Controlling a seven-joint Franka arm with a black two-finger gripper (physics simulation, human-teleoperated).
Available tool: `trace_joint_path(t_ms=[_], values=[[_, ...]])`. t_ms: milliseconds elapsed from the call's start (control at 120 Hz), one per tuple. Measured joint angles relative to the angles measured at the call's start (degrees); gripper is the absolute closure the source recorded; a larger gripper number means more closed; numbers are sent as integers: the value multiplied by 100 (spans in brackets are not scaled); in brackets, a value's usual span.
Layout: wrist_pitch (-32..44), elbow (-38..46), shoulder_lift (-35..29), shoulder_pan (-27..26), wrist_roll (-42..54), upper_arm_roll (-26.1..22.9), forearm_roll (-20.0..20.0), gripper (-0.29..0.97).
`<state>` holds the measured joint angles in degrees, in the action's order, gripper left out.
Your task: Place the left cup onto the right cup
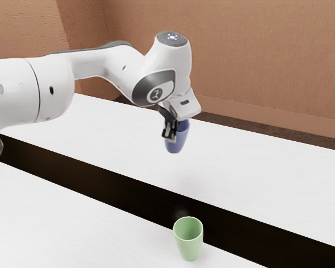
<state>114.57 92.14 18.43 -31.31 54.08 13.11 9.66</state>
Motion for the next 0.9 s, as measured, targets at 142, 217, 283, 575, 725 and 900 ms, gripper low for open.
trace_joint_path(t_ms=[142,217,283,575,725,900], values=[[71,37,28,2,-108,-137,-10,79],[164,66,50,9,-155,-201,-18,79],[266,91,73,19,-190,-269,-37,79],[676,86,359,-140,-289,-293,-298,79],[826,97,365,-334,-329,-301,-395,79],[893,274,199,-496,-417,-302,-436,79]])
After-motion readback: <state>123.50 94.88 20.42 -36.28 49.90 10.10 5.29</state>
